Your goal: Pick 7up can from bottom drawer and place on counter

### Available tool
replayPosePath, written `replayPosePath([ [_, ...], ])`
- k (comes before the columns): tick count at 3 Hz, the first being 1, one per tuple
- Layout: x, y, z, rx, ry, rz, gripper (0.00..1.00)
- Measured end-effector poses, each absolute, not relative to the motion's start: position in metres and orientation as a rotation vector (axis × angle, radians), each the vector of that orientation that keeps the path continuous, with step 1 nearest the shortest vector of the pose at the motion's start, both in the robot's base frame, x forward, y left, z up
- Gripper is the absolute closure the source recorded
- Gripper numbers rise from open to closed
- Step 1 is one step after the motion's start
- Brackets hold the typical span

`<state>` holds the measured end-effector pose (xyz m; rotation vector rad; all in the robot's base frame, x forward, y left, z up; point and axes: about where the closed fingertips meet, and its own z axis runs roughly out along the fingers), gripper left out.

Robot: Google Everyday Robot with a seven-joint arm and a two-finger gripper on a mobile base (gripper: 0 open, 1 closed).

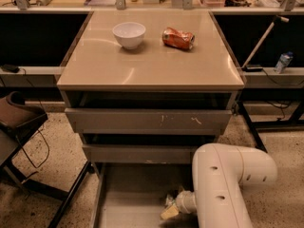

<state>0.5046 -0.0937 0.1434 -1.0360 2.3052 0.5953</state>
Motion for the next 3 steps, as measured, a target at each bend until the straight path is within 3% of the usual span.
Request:
replayPosePath([
  [2,0.5075,-0.099,0.1177,-0.902,2.287,0.67,0.0],
  [3,0.5075,-0.0989,0.1177,-0.902,2.287,0.67,0.19],
])
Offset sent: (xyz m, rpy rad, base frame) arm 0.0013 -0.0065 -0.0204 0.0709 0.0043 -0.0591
